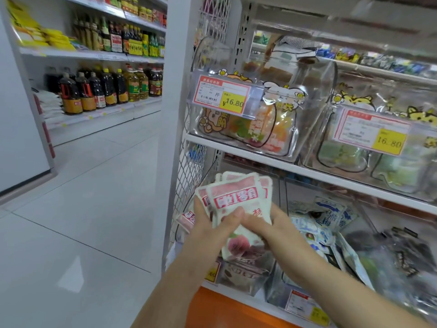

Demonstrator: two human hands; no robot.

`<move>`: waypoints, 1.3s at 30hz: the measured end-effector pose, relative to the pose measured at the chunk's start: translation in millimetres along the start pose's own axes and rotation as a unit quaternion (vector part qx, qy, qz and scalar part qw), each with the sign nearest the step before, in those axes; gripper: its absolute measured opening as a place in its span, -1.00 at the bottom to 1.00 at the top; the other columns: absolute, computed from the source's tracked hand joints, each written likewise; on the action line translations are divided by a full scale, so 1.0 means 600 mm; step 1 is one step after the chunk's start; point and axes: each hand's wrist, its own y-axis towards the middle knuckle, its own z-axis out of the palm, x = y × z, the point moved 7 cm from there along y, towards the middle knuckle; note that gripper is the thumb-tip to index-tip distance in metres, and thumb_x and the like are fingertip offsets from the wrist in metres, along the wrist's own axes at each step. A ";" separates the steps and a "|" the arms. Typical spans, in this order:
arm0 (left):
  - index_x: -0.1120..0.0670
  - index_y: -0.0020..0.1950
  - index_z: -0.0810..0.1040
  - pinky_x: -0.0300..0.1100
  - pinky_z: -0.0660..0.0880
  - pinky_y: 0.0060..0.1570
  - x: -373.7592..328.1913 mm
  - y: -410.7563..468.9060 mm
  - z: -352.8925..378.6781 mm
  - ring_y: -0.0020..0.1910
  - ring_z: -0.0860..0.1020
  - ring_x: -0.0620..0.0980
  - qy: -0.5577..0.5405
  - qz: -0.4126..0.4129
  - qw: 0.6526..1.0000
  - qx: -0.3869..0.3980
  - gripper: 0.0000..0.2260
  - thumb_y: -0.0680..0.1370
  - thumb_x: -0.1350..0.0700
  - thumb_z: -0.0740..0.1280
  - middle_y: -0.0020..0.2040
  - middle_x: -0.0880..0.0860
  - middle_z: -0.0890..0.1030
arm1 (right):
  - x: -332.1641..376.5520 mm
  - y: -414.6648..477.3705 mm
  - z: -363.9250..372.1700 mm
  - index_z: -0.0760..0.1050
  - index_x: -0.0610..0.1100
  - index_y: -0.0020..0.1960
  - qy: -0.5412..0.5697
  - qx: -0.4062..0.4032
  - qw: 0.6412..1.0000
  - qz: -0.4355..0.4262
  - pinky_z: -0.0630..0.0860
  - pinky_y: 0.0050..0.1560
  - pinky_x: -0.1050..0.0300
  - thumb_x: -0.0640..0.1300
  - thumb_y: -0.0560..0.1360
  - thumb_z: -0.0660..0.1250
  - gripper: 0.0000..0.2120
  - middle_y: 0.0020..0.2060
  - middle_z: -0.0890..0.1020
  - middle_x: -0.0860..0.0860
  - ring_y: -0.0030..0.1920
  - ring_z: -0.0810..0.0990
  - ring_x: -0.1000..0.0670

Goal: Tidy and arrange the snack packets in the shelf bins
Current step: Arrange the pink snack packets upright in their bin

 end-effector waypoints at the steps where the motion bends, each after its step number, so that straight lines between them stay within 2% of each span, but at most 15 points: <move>1: -0.16 0.38 0.27 -0.02 0.53 0.13 -0.004 -0.002 -0.004 0.12 0.59 -0.05 0.028 -0.001 1.000 -0.004 -0.19 0.20 -0.35 0.40 0.14 -0.10 0.62 | 0.002 0.001 0.003 0.50 0.11 0.11 -0.058 0.014 0.998 -0.010 0.55 -0.08 0.25 -0.02 0.44 0.38 -0.74 0.07 0.61 0.09 0.02 0.63 0.09; 3: -0.13 0.22 0.42 -0.26 0.55 -0.05 -0.011 -0.007 -0.008 -0.02 0.62 -0.16 0.057 0.000 0.998 0.003 -0.43 0.24 -0.27 0.32 -0.03 -0.14 0.66 | 0.005 0.008 0.006 0.45 0.26 0.08 -0.137 0.033 0.990 -0.013 0.53 0.01 0.27 0.08 0.50 0.30 -0.83 0.10 0.41 0.13 0.10 0.51 0.18; 6: -0.08 0.15 0.49 -0.26 0.55 -0.05 -0.024 -0.009 -0.007 -0.07 0.64 -0.17 0.085 0.016 0.996 0.023 -0.58 0.33 -0.17 0.33 -0.08 -0.13 0.68 | 0.006 0.026 0.009 0.39 0.34 0.01 -0.127 0.033 0.991 -0.011 0.44 0.19 0.16 0.25 0.49 0.11 -0.86 0.08 0.36 0.16 0.15 0.43 0.24; 9: -0.03 0.16 0.52 -0.29 0.59 -0.15 -0.027 0.003 -0.018 -0.08 0.66 -0.14 0.054 0.037 0.998 -0.011 -0.59 0.33 -0.03 0.41 -0.08 -0.11 0.69 | -0.008 0.054 0.017 0.38 0.36 0.16 -0.093 0.089 0.992 -0.008 0.46 0.21 0.10 0.37 0.46 0.07 -0.67 0.15 0.52 0.18 0.18 0.52 0.15; 12: -0.04 0.19 0.48 -0.23 0.61 -0.17 -0.027 0.019 -0.046 -0.04 0.66 -0.10 0.032 0.056 0.994 -0.090 -0.60 0.40 0.13 0.47 -0.02 -0.08 0.68 | -0.042 0.094 -0.018 0.33 0.16 0.38 -0.114 0.078 0.990 0.008 0.48 0.24 0.03 0.46 0.34 0.25 -0.30 0.06 0.63 0.19 0.15 0.58 0.10; 14: -0.03 0.21 0.47 -0.25 0.61 -0.22 -0.029 0.029 -0.063 -0.07 0.66 -0.13 0.032 0.067 0.988 -0.133 -0.59 0.41 0.16 0.47 0.01 -0.07 0.67 | -0.024 0.103 -0.059 0.33 0.19 0.32 -0.225 0.041 0.973 -0.040 0.44 0.14 0.29 0.27 0.50 0.20 -0.57 0.03 0.61 0.23 0.09 0.57 0.19; 16: -0.05 0.22 0.44 -0.34 0.57 -0.30 -0.037 0.035 -0.071 -0.12 0.65 -0.22 0.044 0.090 0.981 -0.166 -0.57 0.42 0.19 0.48 0.01 -0.10 0.66 | -0.005 0.116 -0.098 0.40 0.12 0.27 -0.348 0.001 0.935 -0.067 0.44 0.03 0.34 0.01 0.59 0.20 -0.74 0.08 0.62 0.13 0.05 0.59 0.15; 18: -0.09 0.28 0.38 -0.41 0.53 -0.33 -0.044 0.040 -0.068 -0.13 0.61 -0.32 0.078 0.115 0.974 -0.180 -0.48 0.41 0.20 0.48 0.00 -0.18 0.62 | -0.007 0.147 -0.125 0.49 0.04 0.23 -0.473 0.010 0.879 -0.068 0.42 0.04 0.33 -0.08 0.57 0.24 -0.76 0.09 0.61 0.09 0.05 0.57 0.12; 20: -0.17 0.39 0.28 -0.41 0.54 -0.28 -0.044 0.046 -0.062 -0.06 0.60 -0.32 0.094 0.128 0.969 -0.189 -0.34 0.41 0.20 0.49 0.06 -0.22 0.60 | -0.026 0.184 -0.129 0.52 0.00 0.20 -0.542 0.072 0.836 -0.046 0.38 0.03 0.34 -0.12 0.55 0.27 -0.76 0.08 0.59 0.08 0.04 0.54 0.13; 23: -0.27 0.46 0.12 -0.19 0.60 -0.03 -0.042 0.056 -0.057 0.10 0.57 -0.22 0.118 0.132 0.963 -0.203 -0.19 0.39 0.15 0.50 0.21 -0.19 0.55 | -0.068 0.239 -0.116 0.57 -0.05 0.15 -0.614 0.155 0.774 -0.005 0.42 0.01 0.26 -0.15 0.47 0.34 -0.75 0.06 0.59 0.05 0.03 0.53 0.09; 28: -0.25 0.47 0.14 -0.25 0.60 -0.06 -0.039 0.072 -0.066 0.07 0.57 -0.26 0.129 0.148 0.956 -0.216 -0.18 0.38 0.16 0.51 0.22 -0.19 0.54 | -0.107 0.264 -0.081 0.65 -0.10 0.01 -0.585 0.303 0.744 0.106 0.41 -0.26 0.26 -0.06 0.37 0.51 -0.76 -0.25 0.64 0.10 -0.33 0.50 0.14; 32: -0.27 0.44 0.17 -0.07 0.61 -0.02 -0.036 0.080 -0.077 0.04 0.59 -0.24 0.131 0.149 0.955 -0.223 -0.19 0.37 0.18 0.52 0.18 -0.20 0.56 | -0.117 0.254 -0.056 0.56 -0.07 0.17 -0.570 0.386 0.719 0.092 0.46 0.15 0.08 -0.05 0.37 0.51 -0.60 0.14 0.62 -0.07 0.06 0.58 -0.06; 34: -0.27 0.44 0.16 -0.12 0.61 -0.06 -0.035 0.083 -0.075 0.04 0.59 -0.24 0.138 0.150 0.953 -0.224 -0.18 0.36 0.17 0.52 0.17 -0.20 0.57 | -0.129 0.250 -0.047 0.48 -0.05 0.28 -0.577 0.404 0.703 0.095 0.41 0.27 0.06 -0.09 0.37 0.51 -0.49 0.22 0.57 -0.02 0.18 0.52 -0.05; 37: -0.24 0.46 0.15 -0.22 0.61 -0.08 -0.036 0.085 -0.069 0.04 0.58 -0.28 0.150 0.157 0.952 -0.217 -0.17 0.36 0.18 0.52 0.18 -0.20 0.56 | -0.139 0.249 -0.046 0.43 -0.08 0.33 -0.596 0.418 0.678 0.102 0.42 0.27 0.06 -0.14 0.36 0.51 -0.43 0.23 0.54 -0.01 0.20 0.50 -0.04; 39: -0.23 0.46 0.17 -0.27 0.60 -0.10 -0.035 0.086 -0.069 0.05 0.58 -0.27 0.153 0.159 0.951 -0.217 -0.17 0.35 0.22 0.51 0.18 -0.20 0.56 | -0.140 0.250 -0.048 0.48 -0.13 0.24 -0.588 0.413 0.687 0.103 0.51 0.11 0.07 -0.24 0.36 0.49 -0.53 0.03 0.60 -0.03 0.00 0.57 -0.04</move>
